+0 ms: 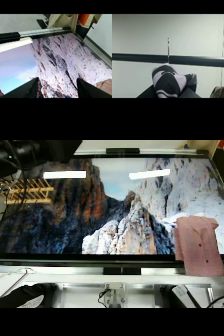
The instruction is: Fold the shirts.
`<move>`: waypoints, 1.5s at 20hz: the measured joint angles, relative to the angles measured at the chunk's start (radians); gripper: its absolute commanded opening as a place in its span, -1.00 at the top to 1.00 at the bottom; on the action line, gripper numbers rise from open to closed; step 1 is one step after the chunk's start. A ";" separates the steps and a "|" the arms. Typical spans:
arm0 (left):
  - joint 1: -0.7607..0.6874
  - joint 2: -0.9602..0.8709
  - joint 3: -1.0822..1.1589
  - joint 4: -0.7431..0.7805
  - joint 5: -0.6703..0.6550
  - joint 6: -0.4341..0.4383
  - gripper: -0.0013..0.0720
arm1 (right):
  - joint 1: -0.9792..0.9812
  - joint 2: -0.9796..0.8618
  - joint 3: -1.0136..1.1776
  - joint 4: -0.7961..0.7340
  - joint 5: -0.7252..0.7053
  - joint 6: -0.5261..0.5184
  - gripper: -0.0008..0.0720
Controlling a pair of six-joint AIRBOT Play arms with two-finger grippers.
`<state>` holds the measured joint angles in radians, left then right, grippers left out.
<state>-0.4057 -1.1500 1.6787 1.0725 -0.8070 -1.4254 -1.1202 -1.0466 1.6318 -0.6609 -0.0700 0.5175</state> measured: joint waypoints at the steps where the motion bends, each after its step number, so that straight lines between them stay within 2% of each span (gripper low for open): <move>1: 0.000 0.000 0.000 0.000 0.000 0.000 -0.52 | 0.000 -0.012 0.005 0.000 0.000 -0.015 0.76; 11: 0.000 0.000 0.000 0.000 -0.029 0.000 -0.52 | -0.199 -0.050 0.016 0.080 0.035 -0.071 0.76; 18: 0.000 0.000 0.000 0.000 -0.034 0.000 -0.52 | -0.364 -0.025 0.016 0.097 0.251 -0.044 0.74; 19: 0.000 0.000 0.000 0.000 -0.035 0.000 -0.52 | -0.384 -0.021 0.016 0.091 0.294 -0.019 0.73; 20: 0.000 0.000 0.000 0.000 -0.035 0.000 -0.52 | -0.405 -0.017 0.016 0.071 0.344 0.024 0.43; 21: 0.000 0.000 0.000 0.000 -0.035 0.000 -0.52 | -0.425 -0.014 0.016 0.039 0.402 0.082 -0.23; 22: 0.000 0.000 0.000 0.000 -0.039 0.000 -0.52 | -0.441 -0.013 0.016 -0.001 0.461 0.150 -0.51; 25: 0.000 0.000 0.000 0.000 -0.057 0.000 -0.52 | -0.470 -0.002 0.016 -0.170 0.637 0.379 -0.51; 30: 0.000 0.000 0.000 0.000 -0.110 0.000 -0.52 | -0.484 0.050 0.016 -0.395 0.897 0.667 -0.51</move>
<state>-0.4057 -1.1500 1.6787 1.0725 -0.9169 -1.4258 -1.6043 -0.9970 1.6478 -1.0557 0.8268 1.1843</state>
